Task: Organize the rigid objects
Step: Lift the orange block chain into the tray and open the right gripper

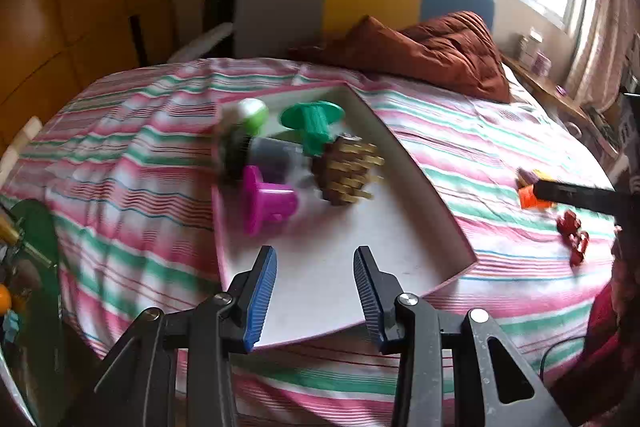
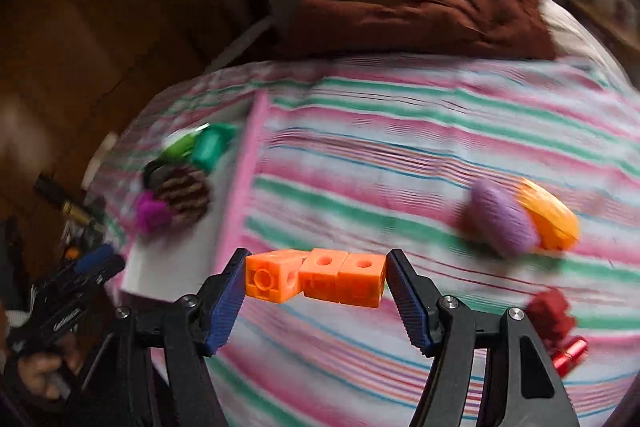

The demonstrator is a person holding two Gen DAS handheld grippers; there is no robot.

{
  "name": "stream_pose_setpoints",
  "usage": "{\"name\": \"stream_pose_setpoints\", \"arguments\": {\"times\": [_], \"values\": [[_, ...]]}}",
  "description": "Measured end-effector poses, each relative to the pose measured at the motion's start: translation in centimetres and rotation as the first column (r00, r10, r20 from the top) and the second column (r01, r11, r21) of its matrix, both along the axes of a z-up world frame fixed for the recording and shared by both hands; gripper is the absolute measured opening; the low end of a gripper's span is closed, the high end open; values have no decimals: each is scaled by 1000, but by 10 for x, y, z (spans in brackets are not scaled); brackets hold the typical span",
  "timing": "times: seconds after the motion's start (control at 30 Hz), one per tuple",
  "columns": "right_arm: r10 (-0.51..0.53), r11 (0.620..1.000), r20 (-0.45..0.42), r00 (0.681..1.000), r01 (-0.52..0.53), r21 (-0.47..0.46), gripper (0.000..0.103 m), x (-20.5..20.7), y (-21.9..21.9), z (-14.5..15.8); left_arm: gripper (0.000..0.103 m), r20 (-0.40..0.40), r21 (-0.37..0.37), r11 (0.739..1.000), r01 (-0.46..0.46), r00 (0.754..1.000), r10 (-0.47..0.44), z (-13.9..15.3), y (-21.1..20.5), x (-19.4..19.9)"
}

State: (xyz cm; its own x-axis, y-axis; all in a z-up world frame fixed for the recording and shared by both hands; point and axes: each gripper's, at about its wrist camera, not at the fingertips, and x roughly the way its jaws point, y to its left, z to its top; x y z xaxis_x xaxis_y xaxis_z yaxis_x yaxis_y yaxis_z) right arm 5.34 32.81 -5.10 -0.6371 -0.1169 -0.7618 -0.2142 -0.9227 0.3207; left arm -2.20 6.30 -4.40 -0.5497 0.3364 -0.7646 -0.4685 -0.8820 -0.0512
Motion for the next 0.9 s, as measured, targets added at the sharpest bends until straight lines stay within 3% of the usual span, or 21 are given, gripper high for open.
{"name": "stream_pose_setpoints", "arguments": {"times": [0.2, 0.37, 0.6, 0.77, 0.9], "values": [[208, 978, -13, 978, -208, 28, 69, -40, -81, 14, 40, 3, 19, 996, -82, 997, 82, 0, -30, -9], [313, 949, 30, 949, -314, 32, 69, -77, -136, -3, 40, -2, 13, 992, -123, 992, 123, -4, -48, -12], [254, 959, 149, 955, -270, 91, 68, -127, -161, -43, 40, 9, 24, 990, -140, 990, 140, -6, -56, -14], [201, 972, 153, 968, -216, 94, 62, -139, -157, -47, 40, 3, 20, 990, -137, 991, 137, -5, -58, -15], [185, 977, 154, 971, -198, 75, 69, -131, -148, -50, 40, 13, 28, 990, -139, 990, 139, -7, -59, -15]]}}
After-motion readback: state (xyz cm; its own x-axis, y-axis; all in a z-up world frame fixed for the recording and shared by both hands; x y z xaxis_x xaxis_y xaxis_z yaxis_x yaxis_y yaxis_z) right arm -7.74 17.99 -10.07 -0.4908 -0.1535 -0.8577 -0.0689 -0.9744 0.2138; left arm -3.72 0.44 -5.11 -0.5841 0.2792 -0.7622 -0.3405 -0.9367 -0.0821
